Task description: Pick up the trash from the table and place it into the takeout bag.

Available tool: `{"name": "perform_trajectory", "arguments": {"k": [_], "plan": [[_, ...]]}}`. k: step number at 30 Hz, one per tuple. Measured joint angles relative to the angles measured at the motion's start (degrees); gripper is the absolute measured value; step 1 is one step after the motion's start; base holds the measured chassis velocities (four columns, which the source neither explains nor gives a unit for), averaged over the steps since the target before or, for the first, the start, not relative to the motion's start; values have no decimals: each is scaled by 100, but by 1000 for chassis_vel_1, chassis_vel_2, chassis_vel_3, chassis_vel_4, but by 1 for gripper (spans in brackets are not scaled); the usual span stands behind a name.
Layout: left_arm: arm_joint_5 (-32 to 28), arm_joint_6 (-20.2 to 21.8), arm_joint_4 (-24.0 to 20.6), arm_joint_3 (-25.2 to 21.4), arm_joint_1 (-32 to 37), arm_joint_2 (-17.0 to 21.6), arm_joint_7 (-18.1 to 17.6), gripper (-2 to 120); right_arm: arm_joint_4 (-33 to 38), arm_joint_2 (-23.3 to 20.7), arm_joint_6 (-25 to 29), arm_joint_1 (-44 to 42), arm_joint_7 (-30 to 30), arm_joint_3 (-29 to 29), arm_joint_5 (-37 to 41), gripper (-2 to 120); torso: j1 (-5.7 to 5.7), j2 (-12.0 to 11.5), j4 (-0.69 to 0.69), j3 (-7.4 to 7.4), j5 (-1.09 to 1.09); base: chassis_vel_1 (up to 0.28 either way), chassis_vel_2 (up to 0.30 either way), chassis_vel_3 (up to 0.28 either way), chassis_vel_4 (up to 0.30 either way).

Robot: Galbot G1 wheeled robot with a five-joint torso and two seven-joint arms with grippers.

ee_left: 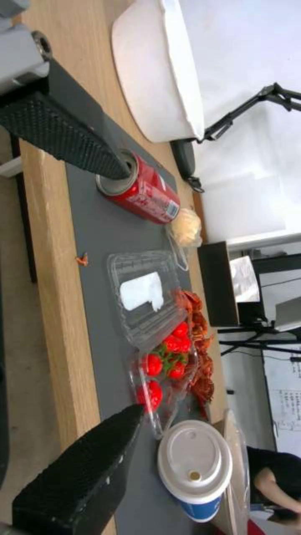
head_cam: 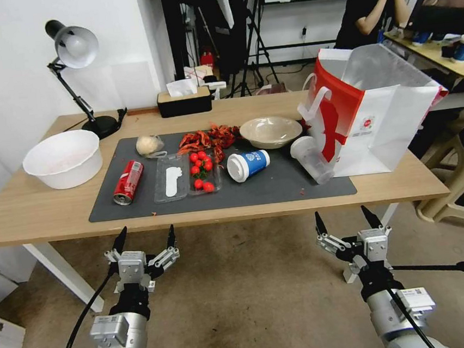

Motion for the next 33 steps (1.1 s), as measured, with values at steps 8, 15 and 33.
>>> {"name": "perform_trajectory", "arguments": {"k": [8, 15, 33], "plan": [[0, 0, 0, 0, 0, 0, 0, 100, 0, 0, 0, 0, 0, 0, 0, 100, 0, 0, 0, 0, 0, 0, 0, 0, 0], [0, 0, 0, 0, 0, 0, 0, 100, 0, 0, 0, 0, 0, 0, 0, 100, 0, 0, 0, 0, 0, 0, 0, 0, 0], [-762, 1349, -1133, 979, 308, -617, -589, 100, 695, -307, -1587, 187, -495, 172, 844, 100, 0, 0, 0, 0, 1, 0, 0, 0, 0]]}}
